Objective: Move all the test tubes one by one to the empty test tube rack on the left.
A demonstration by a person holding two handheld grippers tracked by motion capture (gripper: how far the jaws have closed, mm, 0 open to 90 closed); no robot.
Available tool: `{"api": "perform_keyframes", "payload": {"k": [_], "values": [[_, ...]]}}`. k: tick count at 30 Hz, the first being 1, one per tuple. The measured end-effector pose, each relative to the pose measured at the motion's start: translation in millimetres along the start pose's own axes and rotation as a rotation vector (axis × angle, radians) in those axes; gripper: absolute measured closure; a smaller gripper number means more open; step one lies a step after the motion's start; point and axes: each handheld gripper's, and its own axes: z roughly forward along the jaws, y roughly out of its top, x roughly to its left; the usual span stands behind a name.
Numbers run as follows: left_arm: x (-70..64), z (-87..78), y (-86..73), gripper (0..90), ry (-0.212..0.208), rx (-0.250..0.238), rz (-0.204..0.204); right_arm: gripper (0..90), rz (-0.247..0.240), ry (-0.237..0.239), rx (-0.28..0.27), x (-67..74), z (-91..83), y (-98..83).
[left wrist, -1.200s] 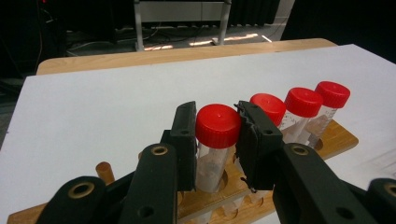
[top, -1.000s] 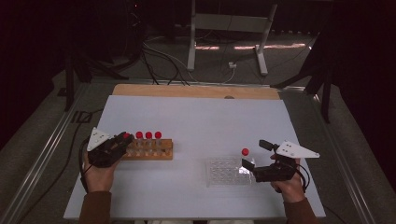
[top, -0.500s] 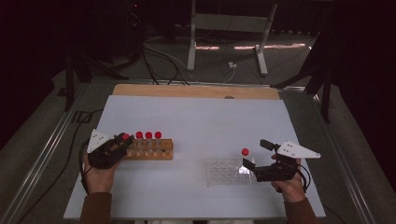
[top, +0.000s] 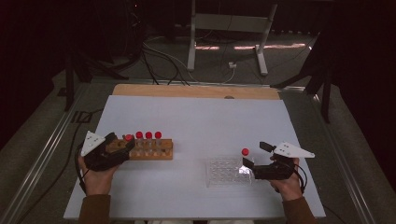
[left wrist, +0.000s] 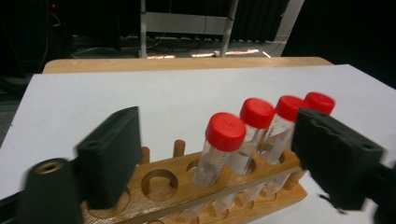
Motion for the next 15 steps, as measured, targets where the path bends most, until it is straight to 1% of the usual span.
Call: {"api": "perform_keyframes", "payload": {"k": [2, 4, 6, 7, 9, 12, 15], "values": [[-2.1, -1.7, 2.0, 15.3, -0.006, 0.0, -0.002, 5.6, 0.001, 0.0, 0.007, -1.1, 2.0, -2.0], [-4.9, -2.9, 3.6, 10.4, -0.008, 0.002, -0.005, 9.5, -0.012, -0.008, 0.018, -1.1, 4.1, -4.2], [-7.1, -3.6, 4.3, 6.2, -0.017, 0.002, -0.005, 17.4, -0.021, 0.003, 0.018, -0.7, 5.5, -6.5], [-8.3, -4.2, 4.8, 4.1, -0.016, -0.001, -0.004, 23.2, -0.034, 0.016, 0.02, -0.5, 6.1, -8.1], [-10.0, -5.5, 6.0, 1.8, -0.02, -0.012, -0.002, 31.6, -0.053, 0.022, 0.022, 0.7, 8.0, -11.2], [-14.1, -6.7, 8.2, 1.0, -0.03, -0.027, -0.004, 43.8, -0.069, 0.019, 0.039, 1.8, 11.9, -14.3], [-20.7, -5.9, 9.8, 1.0, -0.044, -0.032, 0.009, 52.1, -0.087, 0.012, 0.067, 3.2, 15.7, -17.1]]}}
